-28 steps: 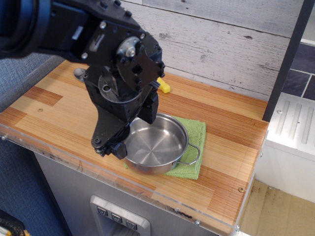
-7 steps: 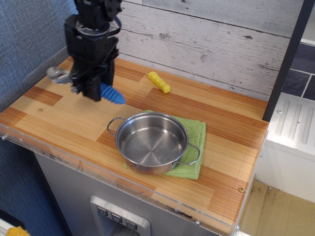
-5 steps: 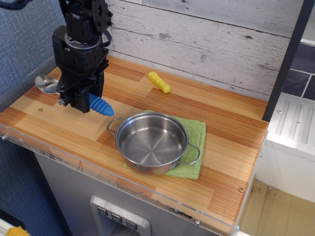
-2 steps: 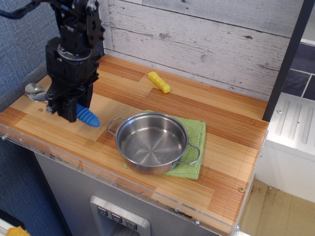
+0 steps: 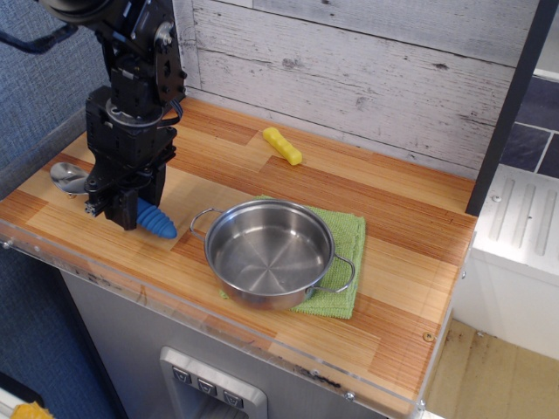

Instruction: Move blue spoon to lower left corner

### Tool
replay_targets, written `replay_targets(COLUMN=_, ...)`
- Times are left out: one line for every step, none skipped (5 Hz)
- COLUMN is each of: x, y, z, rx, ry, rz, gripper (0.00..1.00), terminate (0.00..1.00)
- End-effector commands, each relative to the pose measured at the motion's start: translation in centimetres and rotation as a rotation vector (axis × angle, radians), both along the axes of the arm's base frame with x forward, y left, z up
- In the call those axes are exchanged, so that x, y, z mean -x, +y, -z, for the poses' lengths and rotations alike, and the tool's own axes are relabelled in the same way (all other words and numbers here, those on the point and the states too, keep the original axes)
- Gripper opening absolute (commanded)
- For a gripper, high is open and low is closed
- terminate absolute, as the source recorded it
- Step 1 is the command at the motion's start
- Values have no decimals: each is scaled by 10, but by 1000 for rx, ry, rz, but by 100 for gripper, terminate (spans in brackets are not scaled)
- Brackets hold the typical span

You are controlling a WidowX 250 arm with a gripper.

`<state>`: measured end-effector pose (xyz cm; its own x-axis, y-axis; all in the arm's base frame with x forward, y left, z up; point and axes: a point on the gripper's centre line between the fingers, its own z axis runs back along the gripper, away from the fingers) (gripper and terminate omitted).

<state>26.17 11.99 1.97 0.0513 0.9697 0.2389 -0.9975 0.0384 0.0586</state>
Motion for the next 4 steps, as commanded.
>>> replay_targets(x=-4, y=9, z=1, rx=10, ry=-12, rz=-6, gripper=0, terminate=0)
replay_targets(x=5, y=14, z=-8, rx=-2, ry=-97, rz=-146, gripper=100, terminate=0)
replay_targets(x=9, y=16, z=-14, rx=-9, ry=-122, rz=-179, gripper=100, terminate=0)
replay_targets(x=8, y=13, z=-18, rx=-6, ry=-112, rz=-158, gripper=100, terminate=0)
